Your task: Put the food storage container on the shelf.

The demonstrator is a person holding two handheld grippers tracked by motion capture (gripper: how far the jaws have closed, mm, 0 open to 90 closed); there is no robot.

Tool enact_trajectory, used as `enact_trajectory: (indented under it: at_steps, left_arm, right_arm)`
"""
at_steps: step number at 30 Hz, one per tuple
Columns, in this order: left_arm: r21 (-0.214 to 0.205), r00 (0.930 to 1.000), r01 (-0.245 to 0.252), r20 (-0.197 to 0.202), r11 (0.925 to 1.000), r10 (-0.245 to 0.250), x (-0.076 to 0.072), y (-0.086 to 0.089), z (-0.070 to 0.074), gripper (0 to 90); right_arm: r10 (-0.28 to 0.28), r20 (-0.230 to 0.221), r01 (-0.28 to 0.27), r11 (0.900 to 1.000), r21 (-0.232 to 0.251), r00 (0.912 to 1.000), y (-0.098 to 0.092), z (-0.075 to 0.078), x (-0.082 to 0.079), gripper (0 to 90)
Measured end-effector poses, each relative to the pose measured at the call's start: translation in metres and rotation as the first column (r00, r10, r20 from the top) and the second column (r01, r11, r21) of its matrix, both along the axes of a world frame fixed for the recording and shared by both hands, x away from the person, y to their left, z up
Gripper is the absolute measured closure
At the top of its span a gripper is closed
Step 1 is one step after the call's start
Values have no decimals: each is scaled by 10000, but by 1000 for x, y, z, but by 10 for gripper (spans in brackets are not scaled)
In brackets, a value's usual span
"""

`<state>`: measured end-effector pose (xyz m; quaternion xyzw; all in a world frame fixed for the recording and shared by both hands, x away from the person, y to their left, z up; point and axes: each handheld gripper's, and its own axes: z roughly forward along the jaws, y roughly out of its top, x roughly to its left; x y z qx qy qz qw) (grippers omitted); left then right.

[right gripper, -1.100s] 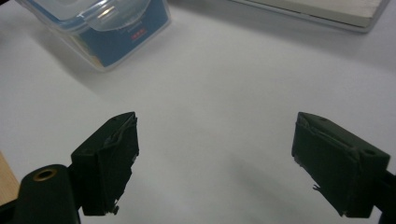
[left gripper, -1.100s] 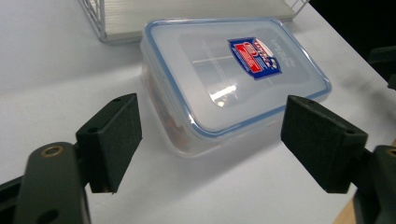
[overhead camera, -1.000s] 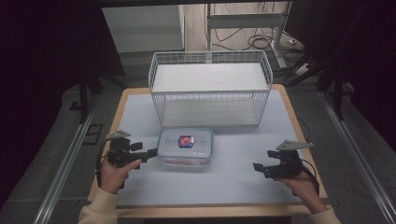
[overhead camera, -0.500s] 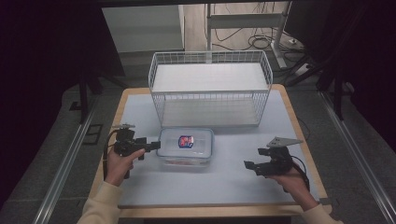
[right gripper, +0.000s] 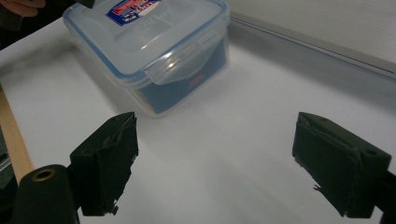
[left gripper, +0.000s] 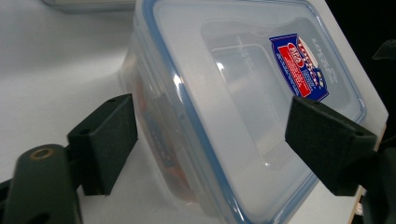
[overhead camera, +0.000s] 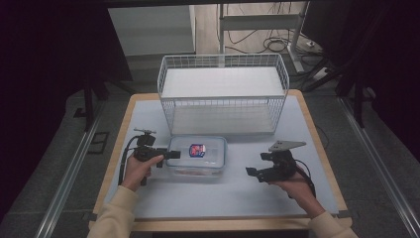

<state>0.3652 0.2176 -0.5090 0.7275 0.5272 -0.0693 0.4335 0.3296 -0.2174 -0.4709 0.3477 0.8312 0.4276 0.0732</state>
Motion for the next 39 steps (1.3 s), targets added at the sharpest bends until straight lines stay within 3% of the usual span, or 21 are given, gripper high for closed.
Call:
enact_trajectory:
  at_steps: [1,11,26,31,35,39]
  left_arm:
    - [-207,10000,-4,-79,9998,2,1,-1,-1,193]
    - [-363,9988,-146,-466,9992,129,3,-1,-1,225]
    - [-465,9985,-193,-518,9987,169,3,0,-2,233]
    - [-547,9985,-192,-526,9983,164,4,2,-2,240]
    - [-518,9989,-408,-248,9978,396,2,6,1,325]
    - [-589,9991,-290,-335,9978,270,3,7,-1,324]
  right_arm:
    - [58,-9,-58,10000,-5,10000,4,0,1,141]
    - [114,-321,-109,9998,168,9994,16,-3,9,139]
    - [316,-1138,-246,9977,627,9930,42,-5,31,140]
    - [323,-1721,-174,9960,878,9846,56,-8,47,146]
    - [259,-2205,-29,9946,1041,9750,65,-14,58,147]
    - [166,-2637,140,9934,1139,9645,71,-21,65,148]
